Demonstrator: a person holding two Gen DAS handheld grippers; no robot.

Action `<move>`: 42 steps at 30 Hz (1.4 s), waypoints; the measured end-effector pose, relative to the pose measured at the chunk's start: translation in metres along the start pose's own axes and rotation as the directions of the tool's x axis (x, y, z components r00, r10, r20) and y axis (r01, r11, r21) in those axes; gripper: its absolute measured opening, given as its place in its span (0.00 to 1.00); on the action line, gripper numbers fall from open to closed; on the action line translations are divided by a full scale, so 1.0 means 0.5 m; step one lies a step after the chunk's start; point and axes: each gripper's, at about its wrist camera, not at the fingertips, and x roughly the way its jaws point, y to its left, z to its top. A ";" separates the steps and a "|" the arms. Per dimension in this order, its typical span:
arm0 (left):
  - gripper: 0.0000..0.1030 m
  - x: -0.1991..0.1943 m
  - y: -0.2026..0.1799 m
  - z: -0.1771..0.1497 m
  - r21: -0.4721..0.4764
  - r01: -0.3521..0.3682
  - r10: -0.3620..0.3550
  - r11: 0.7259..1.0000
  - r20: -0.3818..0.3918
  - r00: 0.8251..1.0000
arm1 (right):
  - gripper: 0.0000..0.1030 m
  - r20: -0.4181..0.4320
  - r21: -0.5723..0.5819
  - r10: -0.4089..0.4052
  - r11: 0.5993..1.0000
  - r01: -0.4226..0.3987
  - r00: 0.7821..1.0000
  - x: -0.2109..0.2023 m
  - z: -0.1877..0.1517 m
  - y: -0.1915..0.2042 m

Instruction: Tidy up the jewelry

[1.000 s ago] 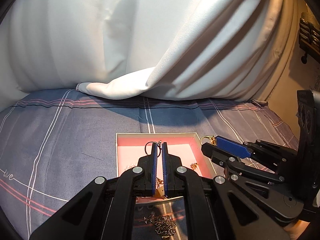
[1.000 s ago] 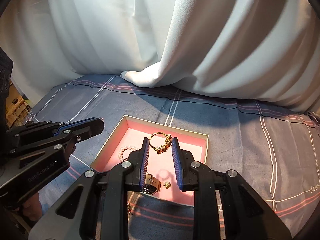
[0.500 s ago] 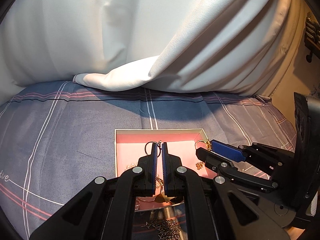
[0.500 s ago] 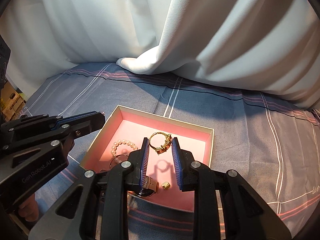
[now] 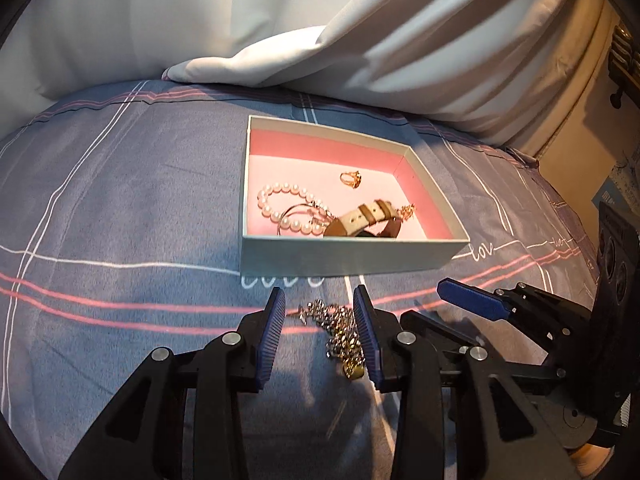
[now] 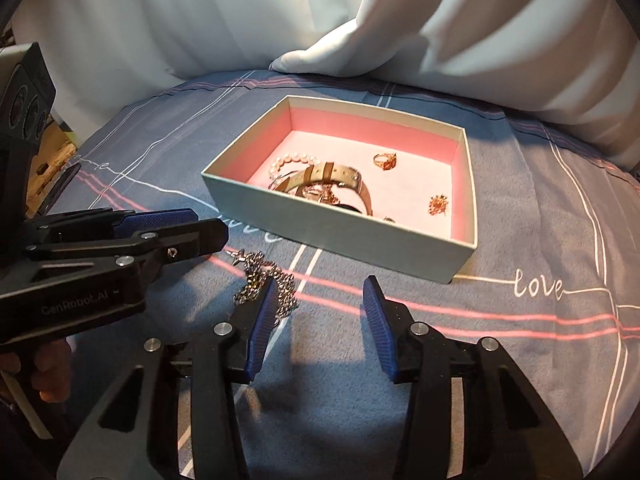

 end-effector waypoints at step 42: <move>0.33 0.000 0.017 -0.036 0.051 -0.026 0.026 0.998 -0.014 1.000 | 0.10 0.060 -0.029 0.071 0.997 -0.070 0.996 -0.048 0.016 0.028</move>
